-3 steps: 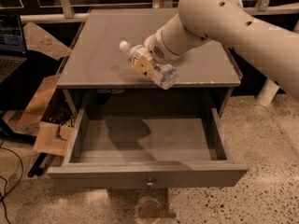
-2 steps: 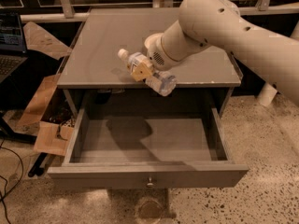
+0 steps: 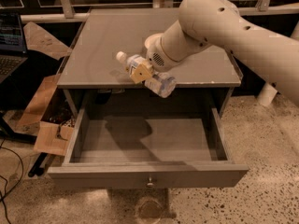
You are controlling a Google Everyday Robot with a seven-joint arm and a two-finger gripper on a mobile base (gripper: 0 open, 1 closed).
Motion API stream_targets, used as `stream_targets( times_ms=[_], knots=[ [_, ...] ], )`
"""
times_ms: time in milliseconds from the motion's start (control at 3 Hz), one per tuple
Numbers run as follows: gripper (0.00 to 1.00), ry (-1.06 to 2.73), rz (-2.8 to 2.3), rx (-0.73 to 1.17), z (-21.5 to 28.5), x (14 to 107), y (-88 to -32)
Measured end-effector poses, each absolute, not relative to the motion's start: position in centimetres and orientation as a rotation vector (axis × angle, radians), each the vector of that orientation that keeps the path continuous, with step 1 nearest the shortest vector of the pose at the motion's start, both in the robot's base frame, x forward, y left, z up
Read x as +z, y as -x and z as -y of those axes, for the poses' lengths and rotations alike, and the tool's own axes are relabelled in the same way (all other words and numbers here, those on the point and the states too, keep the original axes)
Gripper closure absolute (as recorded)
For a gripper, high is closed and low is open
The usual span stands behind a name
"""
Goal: Place blue plastic bottle into top drawer
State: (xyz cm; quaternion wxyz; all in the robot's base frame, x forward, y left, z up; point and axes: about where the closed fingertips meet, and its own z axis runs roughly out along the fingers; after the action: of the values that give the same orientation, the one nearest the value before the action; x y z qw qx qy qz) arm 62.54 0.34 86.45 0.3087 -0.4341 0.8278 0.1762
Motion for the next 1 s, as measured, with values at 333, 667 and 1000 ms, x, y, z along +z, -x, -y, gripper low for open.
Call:
stream_targets(
  times_ms=[333, 667, 1000],
  knots=[
    [1.00, 1.152, -2.205, 0.503, 0.0, 86.4, -59.9],
    [1.00, 1.073, -2.233, 0.492, 1.6, 86.5, -56.8],
    [1.00, 0.919, -2.255, 0.382, 3.7, 86.0, -53.9]
  ],
)
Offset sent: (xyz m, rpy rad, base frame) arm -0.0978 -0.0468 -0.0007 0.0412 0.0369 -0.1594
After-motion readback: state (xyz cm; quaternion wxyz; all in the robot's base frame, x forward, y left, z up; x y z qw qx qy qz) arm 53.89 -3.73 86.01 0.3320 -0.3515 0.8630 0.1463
